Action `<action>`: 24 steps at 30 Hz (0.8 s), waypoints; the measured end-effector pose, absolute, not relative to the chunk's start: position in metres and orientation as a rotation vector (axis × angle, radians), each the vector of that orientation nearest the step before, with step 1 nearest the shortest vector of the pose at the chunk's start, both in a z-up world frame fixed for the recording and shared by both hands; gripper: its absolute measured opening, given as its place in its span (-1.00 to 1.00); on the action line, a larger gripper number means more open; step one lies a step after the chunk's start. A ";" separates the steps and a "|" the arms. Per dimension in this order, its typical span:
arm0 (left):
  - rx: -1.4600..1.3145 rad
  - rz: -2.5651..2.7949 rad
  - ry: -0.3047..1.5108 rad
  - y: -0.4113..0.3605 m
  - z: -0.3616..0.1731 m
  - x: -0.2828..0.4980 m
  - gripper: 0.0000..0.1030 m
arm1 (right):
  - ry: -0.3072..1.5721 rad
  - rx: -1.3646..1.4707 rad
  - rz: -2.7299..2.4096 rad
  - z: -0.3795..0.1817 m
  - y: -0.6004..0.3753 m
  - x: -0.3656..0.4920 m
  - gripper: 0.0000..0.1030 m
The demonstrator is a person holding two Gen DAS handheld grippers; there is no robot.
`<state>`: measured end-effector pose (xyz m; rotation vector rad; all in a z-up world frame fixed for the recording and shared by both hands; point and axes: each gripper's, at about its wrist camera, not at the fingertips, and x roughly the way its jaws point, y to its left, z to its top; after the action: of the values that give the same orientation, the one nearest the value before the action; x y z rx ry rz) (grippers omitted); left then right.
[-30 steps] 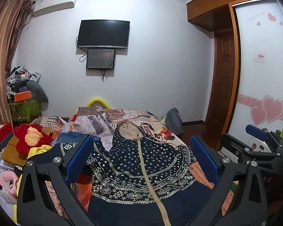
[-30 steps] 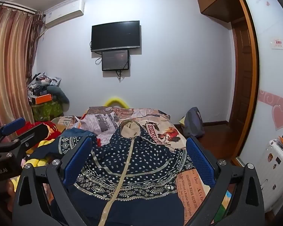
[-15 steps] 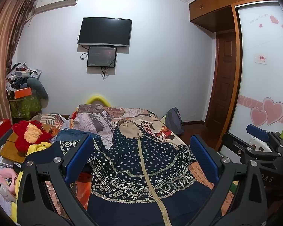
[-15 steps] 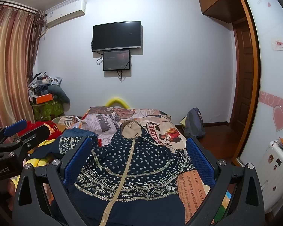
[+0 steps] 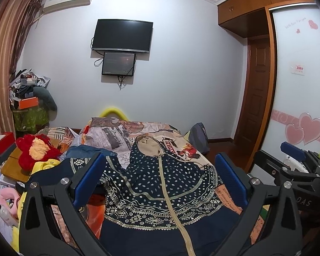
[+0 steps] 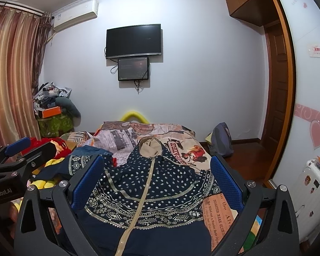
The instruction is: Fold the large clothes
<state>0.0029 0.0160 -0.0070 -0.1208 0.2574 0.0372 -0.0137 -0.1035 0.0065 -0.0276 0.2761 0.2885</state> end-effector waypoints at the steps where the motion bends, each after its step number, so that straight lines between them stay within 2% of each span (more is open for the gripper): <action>1: -0.122 0.039 0.257 0.016 -0.007 0.003 1.00 | 0.276 -0.028 0.289 0.006 -0.104 -0.014 0.93; 24: -0.133 0.045 0.262 0.022 -0.009 0.005 1.00 | 0.278 -0.028 0.292 0.005 -0.102 -0.015 0.93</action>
<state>0.0050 0.0219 -0.0090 -0.1333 0.2622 0.0445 -0.0149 -0.1021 0.0054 -0.0285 0.2781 0.2923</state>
